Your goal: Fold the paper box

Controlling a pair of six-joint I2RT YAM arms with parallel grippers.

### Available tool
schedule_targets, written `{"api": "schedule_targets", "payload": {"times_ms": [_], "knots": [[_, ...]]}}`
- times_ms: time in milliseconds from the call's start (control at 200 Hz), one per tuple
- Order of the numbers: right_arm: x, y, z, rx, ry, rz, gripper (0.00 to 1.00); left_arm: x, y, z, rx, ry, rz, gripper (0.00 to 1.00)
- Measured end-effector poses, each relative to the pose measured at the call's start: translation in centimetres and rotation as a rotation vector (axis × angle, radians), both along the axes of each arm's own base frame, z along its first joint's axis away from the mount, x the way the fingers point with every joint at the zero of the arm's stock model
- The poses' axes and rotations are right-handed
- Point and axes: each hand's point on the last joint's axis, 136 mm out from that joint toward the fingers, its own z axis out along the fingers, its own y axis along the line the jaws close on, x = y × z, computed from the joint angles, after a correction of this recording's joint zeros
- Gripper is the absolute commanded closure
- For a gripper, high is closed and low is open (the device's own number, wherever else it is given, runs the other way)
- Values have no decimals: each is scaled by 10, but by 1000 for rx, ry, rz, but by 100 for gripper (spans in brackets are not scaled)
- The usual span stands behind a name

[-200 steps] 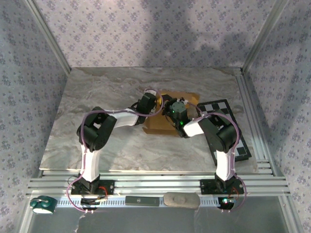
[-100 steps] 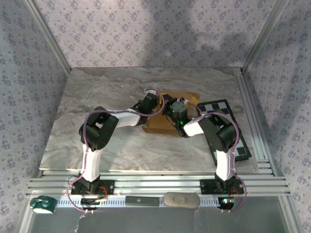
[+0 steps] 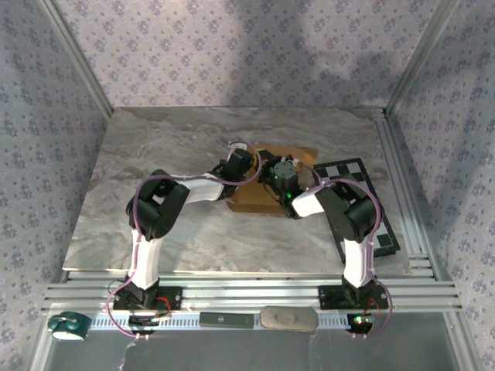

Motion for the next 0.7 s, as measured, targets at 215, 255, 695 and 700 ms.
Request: {"api": "schedule_targets", "payload": {"times_ms": [215, 255, 695, 700], "knots": [[0, 0, 0, 0, 0, 3, 100, -1, -1, 0, -19, -2, 10, 58], [-1, 1, 0, 1, 0, 8, 100, -1, -2, -1, -32, -6, 5, 50], [-8, 14, 1, 11, -13, 67, 100, -57, 12, -8, -137, 81, -146, 28], [-8, 14, 1, 11, -13, 67, 100, -57, 12, -8, -139, 81, -147, 28]]}}
